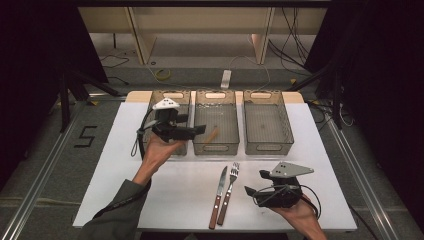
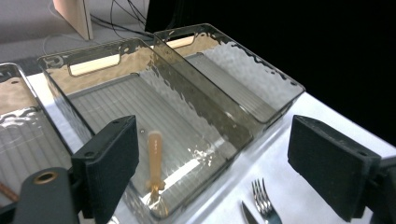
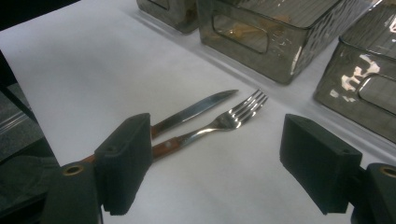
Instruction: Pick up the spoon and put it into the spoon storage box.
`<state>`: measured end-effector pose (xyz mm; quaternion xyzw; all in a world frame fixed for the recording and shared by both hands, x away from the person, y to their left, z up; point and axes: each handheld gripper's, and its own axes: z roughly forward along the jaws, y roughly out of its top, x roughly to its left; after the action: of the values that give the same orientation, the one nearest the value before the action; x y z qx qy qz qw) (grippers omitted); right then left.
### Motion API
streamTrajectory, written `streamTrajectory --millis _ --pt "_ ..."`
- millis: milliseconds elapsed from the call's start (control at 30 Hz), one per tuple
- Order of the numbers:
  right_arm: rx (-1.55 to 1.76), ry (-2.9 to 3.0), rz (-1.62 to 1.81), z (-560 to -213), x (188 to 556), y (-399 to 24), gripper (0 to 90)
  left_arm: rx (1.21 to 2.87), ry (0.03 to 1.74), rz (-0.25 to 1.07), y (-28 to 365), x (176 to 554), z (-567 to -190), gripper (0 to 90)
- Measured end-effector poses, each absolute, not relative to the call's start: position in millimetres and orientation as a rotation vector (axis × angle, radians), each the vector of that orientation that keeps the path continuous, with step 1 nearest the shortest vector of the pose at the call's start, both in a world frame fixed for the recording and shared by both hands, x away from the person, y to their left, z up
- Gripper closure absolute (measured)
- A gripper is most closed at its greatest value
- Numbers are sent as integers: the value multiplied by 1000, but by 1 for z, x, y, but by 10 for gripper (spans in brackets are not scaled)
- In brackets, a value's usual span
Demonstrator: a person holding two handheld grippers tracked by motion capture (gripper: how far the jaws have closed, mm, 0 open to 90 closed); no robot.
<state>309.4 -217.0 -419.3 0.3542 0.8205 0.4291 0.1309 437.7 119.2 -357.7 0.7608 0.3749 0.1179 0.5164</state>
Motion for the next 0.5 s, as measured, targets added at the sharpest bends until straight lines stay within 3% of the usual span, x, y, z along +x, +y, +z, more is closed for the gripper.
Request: streamTrajectory --millis 67,500 --pt "1021 2391 1247 -420 309 -214 258 1808 880 333 122 431 -359 160" --pt "1001 2435 1289 -422 308 -200 259 1813 854 302 140 396 -374 157"
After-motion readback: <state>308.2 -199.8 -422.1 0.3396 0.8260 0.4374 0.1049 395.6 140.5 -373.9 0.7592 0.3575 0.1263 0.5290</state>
